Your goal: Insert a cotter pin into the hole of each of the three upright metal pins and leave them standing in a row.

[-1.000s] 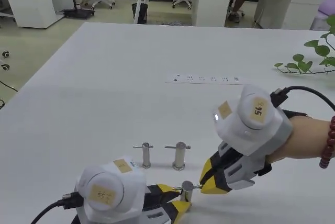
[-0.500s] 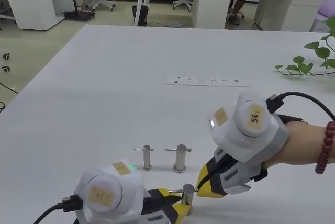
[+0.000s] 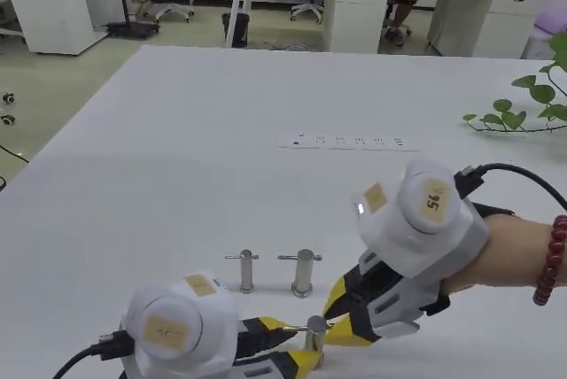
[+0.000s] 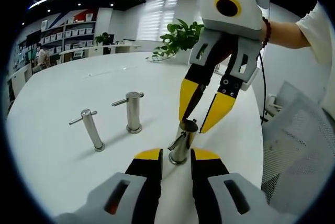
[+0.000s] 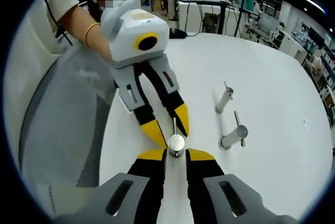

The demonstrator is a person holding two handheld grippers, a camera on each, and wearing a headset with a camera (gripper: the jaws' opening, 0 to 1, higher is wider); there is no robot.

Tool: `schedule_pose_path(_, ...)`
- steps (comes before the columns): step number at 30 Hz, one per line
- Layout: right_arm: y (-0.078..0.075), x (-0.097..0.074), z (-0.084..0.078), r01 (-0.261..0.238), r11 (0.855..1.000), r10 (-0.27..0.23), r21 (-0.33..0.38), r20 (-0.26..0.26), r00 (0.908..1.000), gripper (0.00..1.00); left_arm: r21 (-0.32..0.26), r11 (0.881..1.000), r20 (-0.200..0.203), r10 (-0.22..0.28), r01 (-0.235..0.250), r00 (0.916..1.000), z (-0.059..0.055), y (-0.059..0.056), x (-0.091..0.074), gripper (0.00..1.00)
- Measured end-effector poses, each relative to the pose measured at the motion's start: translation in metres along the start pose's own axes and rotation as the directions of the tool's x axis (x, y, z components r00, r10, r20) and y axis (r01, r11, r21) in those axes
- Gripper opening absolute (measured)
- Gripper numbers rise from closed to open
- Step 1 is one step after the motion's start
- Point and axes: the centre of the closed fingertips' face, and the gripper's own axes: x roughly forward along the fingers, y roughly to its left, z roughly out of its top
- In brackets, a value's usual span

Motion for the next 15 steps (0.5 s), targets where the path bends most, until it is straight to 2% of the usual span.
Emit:
schedule_pose_path(6, 0.001, 0.007, 0.005, 0.003, 1.0, -0.003, 0.001, 0.027, 0.9996, 0.22, 0.014, 1.0, -0.015, 0.002, -0.001, 0.9999, -0.004, 0.0, -0.003, 0.25)
schedule_pose_path(15, 0.0, 0.017, 0.004, 0.007, 1.0, -0.007, 0.0, 0.041, 0.9991, 0.2, 0.01, 1.0, -0.007, -0.008, 0.008, 0.9999, -0.001, -0.003, -0.004, 0.29)
